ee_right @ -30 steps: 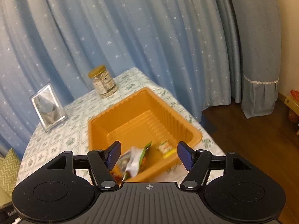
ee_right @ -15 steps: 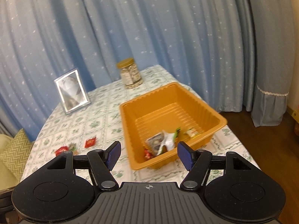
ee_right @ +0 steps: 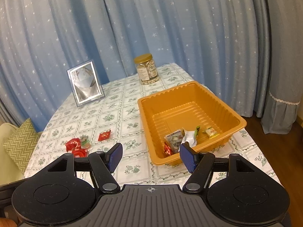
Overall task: Organize snacks
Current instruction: 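Withdraw both tools from the tray toward the remaining red candies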
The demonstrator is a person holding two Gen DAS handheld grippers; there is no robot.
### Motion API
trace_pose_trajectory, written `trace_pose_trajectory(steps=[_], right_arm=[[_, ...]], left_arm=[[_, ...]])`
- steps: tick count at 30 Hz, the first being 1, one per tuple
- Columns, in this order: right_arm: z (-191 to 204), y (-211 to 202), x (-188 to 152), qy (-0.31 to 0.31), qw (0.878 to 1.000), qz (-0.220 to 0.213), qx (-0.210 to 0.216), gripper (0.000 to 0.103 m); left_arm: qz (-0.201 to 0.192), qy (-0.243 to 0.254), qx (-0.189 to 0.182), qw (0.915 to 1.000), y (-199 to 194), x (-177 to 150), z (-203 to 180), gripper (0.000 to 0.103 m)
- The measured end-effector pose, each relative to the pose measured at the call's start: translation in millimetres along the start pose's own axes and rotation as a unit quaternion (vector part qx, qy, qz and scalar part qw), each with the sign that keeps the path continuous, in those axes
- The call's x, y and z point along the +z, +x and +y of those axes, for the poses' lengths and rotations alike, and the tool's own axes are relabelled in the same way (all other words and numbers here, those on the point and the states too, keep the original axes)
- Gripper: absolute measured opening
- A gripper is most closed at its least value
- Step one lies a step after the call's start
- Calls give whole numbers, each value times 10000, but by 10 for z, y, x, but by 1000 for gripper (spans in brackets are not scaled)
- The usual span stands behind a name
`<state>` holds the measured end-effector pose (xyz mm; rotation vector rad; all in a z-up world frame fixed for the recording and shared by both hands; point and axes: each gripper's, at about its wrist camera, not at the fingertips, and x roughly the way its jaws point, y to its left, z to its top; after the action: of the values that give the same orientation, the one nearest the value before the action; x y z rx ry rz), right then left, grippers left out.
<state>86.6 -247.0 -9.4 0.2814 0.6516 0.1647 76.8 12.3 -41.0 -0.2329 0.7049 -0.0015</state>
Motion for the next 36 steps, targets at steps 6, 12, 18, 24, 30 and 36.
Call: trace_pose_trajectory(steps=[6, 12, 18, 24, 30, 36], right_arm=[[69, 45, -48, -69, 10000, 43, 36, 67], [163, 138, -65, -248, 9995, 121, 122, 67], [363, 279, -51, -554, 9979, 122, 299, 67], [612, 528, -41, -1011, 9933, 160, 538, 67], [785, 933, -105, -1285, 9887, 310, 705, 67], [887, 1421, -192, -1484, 9834, 608, 844, 67]], left_arm=[[-49, -78, 97, 9999, 8, 38, 145, 49], [-73, -60, 247, 9996, 57, 115, 356, 51], [60, 214, 305, 9993, 188, 210, 557, 52], [157, 802, 296, 9962, 369, 309, 706, 53], [305, 1325, 117, 9907, 687, 365, 830, 61], [524, 1750, 62, 9832, 1121, 372, 919, 61]])
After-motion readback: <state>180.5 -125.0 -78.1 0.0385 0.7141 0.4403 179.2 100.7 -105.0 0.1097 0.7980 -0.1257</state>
